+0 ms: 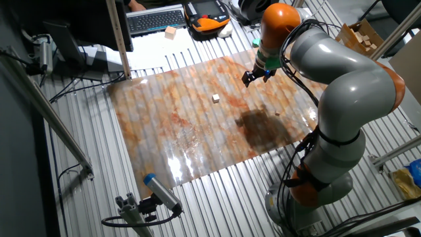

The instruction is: Pick up one small block

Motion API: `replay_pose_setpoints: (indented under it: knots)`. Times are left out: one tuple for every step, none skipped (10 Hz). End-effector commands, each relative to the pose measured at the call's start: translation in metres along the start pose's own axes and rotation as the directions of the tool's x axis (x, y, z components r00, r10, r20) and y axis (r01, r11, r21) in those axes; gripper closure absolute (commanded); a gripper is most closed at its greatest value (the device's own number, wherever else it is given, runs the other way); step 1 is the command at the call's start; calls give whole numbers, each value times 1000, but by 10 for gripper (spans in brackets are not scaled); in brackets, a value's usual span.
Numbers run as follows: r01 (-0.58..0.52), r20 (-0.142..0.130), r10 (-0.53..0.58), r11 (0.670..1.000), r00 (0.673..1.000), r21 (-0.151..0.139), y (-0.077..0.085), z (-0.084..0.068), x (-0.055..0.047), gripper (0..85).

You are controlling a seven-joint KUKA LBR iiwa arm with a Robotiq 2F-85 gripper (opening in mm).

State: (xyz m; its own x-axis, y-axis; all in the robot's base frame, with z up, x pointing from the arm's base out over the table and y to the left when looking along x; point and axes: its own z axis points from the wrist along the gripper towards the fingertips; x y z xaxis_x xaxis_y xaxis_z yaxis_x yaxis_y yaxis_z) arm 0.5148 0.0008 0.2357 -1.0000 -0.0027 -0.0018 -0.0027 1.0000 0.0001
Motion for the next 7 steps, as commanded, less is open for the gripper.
replay_pose_setpoints:
  knots:
    - [-134, -68, 132, 991, 989, -23, 0, 0, 0, 850]
    - [-134, -68, 132, 991, 989, -23, 0, -1, 0, 850]
    - [-134, -68, 132, 991, 989, -23, 1, -3, 0, 850]
    - [-137, -70, 135, 990, 988, -21, 3, -4, 0, 850]
    - [-138, -71, 136, 990, 988, -20, 4, -5, -1, 850]
    - [-138, -71, 136, 990, 988, -18, 5, -6, -1, 850]
    - [-138, -71, 136, 990, 988, -18, 6, -6, -1, 850]
